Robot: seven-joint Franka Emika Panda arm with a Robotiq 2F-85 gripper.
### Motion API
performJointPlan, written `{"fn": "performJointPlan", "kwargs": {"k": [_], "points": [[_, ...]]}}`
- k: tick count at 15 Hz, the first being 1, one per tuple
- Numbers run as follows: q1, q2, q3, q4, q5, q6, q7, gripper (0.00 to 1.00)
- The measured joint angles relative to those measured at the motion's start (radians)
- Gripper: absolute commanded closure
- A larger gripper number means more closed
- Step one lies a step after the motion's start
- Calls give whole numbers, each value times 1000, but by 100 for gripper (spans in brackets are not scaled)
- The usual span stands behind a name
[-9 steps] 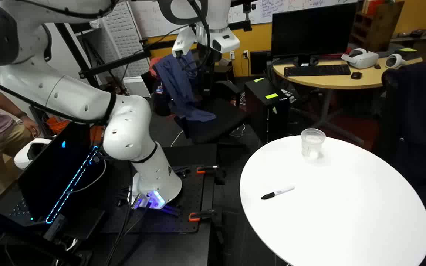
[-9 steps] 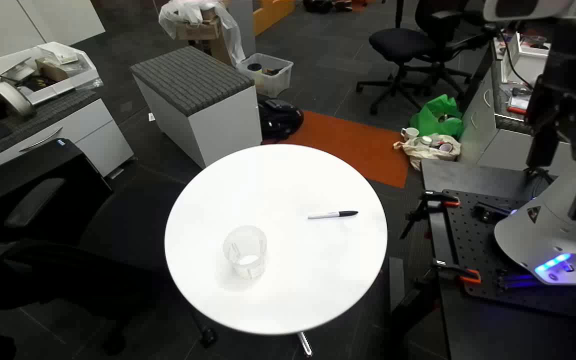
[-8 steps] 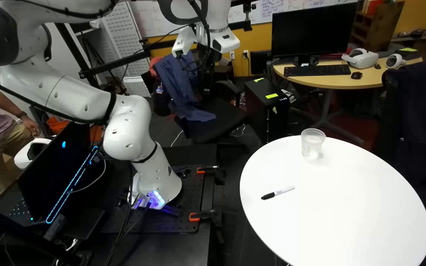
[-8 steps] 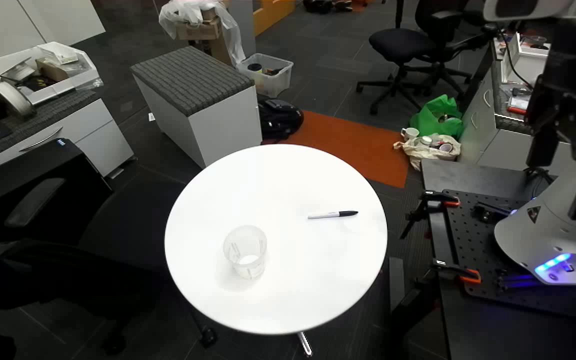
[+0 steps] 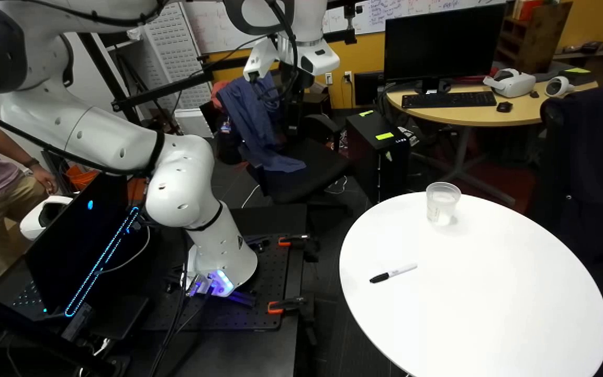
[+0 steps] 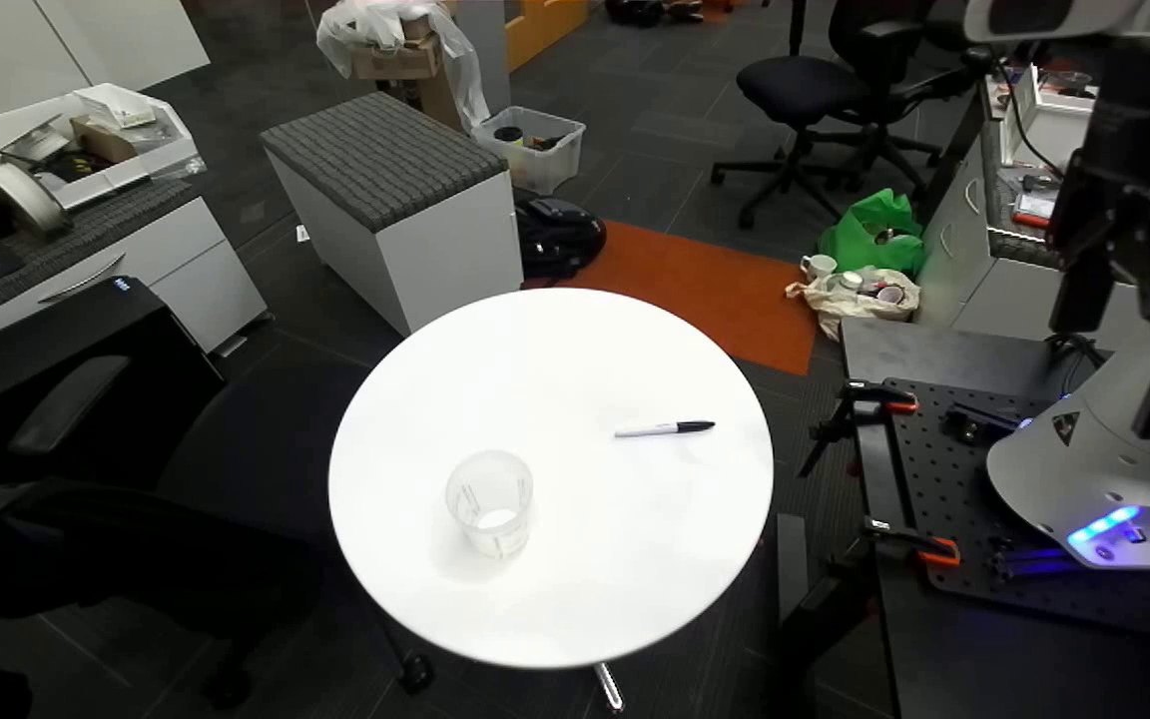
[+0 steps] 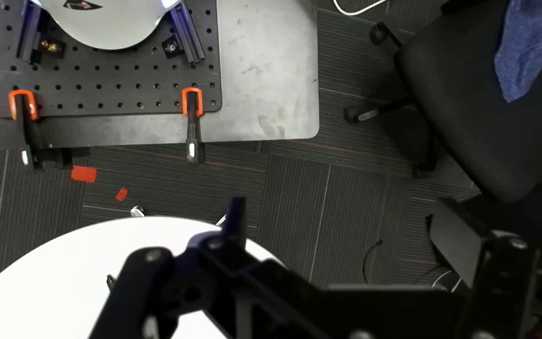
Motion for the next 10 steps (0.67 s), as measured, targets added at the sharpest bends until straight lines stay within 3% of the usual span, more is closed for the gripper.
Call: {"fn": "performJointPlan", "kwargs": {"k": [5, 10], "points": [[-25, 1, 4, -6, -15, 20, -2, 0], [-66, 12, 4, -41, -84, 111, -14, 0]]}}
